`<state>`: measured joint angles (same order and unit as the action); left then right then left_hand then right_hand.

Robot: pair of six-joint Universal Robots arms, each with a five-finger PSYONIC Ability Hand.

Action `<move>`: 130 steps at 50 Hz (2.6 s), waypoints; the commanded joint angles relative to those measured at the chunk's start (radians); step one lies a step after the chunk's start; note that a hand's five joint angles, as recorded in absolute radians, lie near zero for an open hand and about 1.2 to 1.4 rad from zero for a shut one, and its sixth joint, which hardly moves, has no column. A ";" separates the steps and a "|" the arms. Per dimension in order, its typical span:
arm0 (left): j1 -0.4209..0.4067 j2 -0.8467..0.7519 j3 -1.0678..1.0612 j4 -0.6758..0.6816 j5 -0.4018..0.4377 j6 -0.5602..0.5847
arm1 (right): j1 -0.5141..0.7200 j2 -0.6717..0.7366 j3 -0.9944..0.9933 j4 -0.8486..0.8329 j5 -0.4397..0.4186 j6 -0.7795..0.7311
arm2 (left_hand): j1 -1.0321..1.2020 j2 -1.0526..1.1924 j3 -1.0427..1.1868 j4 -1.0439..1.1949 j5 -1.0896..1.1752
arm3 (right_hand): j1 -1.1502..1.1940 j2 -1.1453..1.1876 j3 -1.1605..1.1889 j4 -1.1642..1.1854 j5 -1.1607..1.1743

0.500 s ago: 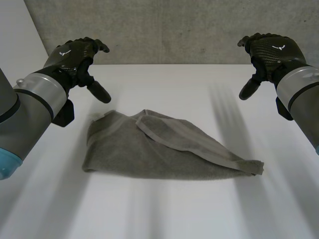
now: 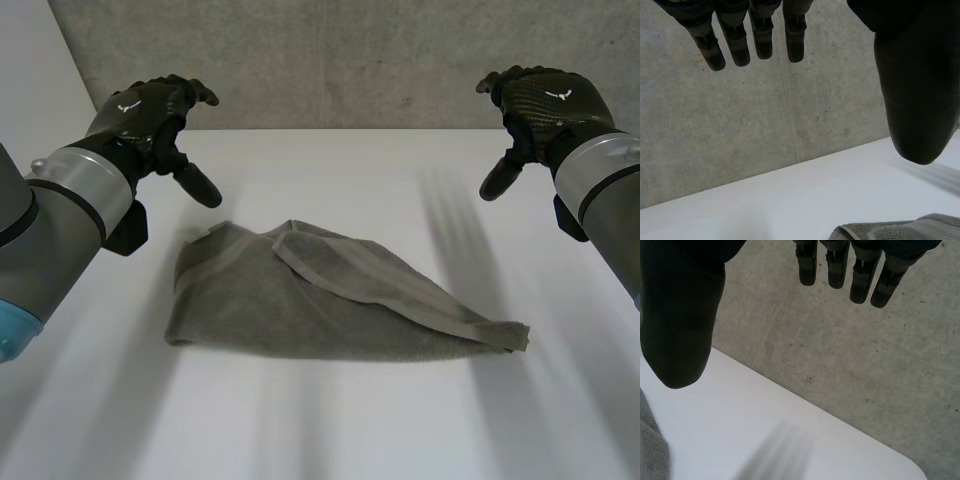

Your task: Fold the towel.

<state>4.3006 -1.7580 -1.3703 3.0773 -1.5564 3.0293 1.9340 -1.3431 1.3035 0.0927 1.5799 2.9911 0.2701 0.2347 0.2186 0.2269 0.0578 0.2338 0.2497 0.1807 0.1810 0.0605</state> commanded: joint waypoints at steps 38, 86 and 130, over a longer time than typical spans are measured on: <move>0.146 -0.497 0.083 -0.043 0.128 0.341 | 0.097 0.355 0.151 -0.048 -0.222 -0.682 | 0.128 0.164 -0.044 -0.052 0.166 | 0.159 0.143 -0.006 -0.007 0.158; 0.022 -0.156 -0.317 -0.022 0.140 0.378 | -0.067 0.438 -0.170 0.030 -0.035 -0.242 | 0.965 1.001 -0.044 -0.052 1.003 | -0.059 -0.075 -0.006 -0.007 -0.060; 0.070 -0.678 0.387 -0.106 0.346 0.517 | -0.046 0.262 0.160 0.140 -0.307 -0.261 | 0.325 0.361 -0.044 -0.052 0.363 | -0.059 -0.075 -0.006 -0.007 -0.060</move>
<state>4.3502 -2.4293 -0.9860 2.9829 -1.1759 3.5076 1.8929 -1.0832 1.4665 0.2338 1.2724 2.7346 0.6222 0.6253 0.2186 0.2269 0.4272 0.2299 0.2466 0.1809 0.1810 0.0594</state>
